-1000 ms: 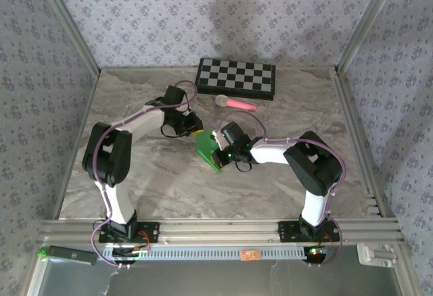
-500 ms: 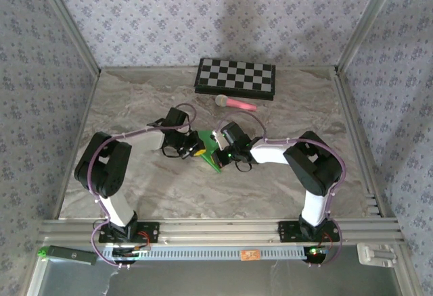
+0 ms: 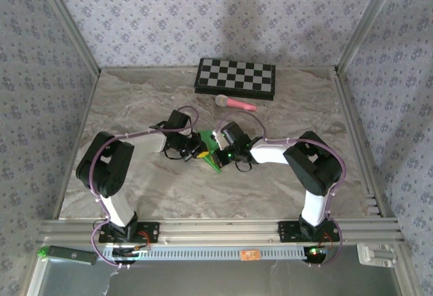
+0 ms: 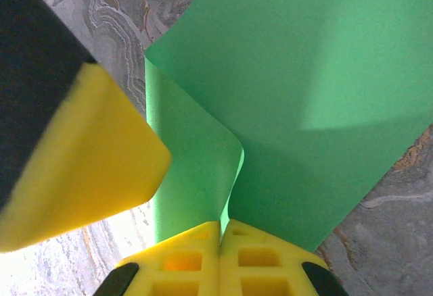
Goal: Fold a paper plane with a square sheet of paper (pick it up from the middle)
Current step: Third fold the triangle at the center of the table.
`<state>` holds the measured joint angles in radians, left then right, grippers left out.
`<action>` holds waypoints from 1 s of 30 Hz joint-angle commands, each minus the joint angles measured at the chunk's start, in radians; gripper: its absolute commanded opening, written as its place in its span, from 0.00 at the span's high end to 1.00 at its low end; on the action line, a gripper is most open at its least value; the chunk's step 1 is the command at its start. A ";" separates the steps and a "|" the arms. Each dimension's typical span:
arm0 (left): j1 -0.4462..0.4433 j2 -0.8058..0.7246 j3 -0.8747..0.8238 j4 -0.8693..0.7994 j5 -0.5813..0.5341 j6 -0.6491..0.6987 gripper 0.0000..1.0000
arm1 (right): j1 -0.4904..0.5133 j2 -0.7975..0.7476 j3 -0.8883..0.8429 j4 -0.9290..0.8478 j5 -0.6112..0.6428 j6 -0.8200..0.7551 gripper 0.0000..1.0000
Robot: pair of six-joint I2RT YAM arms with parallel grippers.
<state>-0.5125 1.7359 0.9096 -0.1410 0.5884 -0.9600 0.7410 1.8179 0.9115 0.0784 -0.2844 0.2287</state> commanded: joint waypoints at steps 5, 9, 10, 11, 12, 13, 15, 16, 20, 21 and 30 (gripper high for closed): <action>-0.004 0.044 -0.019 0.015 0.011 0.009 0.96 | -0.001 0.039 0.004 -0.051 0.025 0.014 1.00; -0.004 0.060 -0.021 0.013 0.007 0.012 0.96 | -0.001 0.040 0.004 -0.053 0.026 0.014 1.00; -0.004 0.062 -0.021 0.012 0.005 0.013 0.96 | 0.000 0.040 0.004 -0.053 0.027 0.014 1.00; -0.004 0.065 -0.021 0.011 0.003 0.014 0.96 | 0.000 0.041 0.004 -0.053 0.028 0.015 1.00; -0.003 0.065 -0.020 0.007 0.000 0.016 0.96 | -0.002 0.041 0.004 -0.053 0.028 0.015 1.00; -0.004 0.067 -0.018 0.001 -0.004 0.019 0.96 | 0.000 0.040 0.005 -0.055 0.028 0.014 1.00; -0.004 0.068 -0.015 -0.010 -0.013 0.026 0.96 | -0.001 0.040 0.005 -0.055 0.027 0.014 1.00; -0.004 0.072 -0.015 -0.012 -0.016 0.028 0.96 | -0.002 0.041 0.006 -0.055 0.027 0.014 1.00; -0.003 0.084 -0.014 -0.017 -0.019 0.030 0.96 | -0.003 0.042 0.007 -0.056 0.024 0.013 1.00; -0.004 0.086 -0.014 -0.019 -0.019 0.030 0.96 | -0.002 0.041 0.008 -0.056 0.024 0.014 1.00; -0.004 0.088 -0.011 -0.070 -0.057 0.048 0.97 | -0.003 0.009 0.028 -0.071 0.027 0.035 0.89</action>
<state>-0.5125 1.7992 0.8959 -0.1349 0.5827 -0.9360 0.7410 1.8206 0.9188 0.0727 -0.2836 0.2409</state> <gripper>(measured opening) 0.046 0.097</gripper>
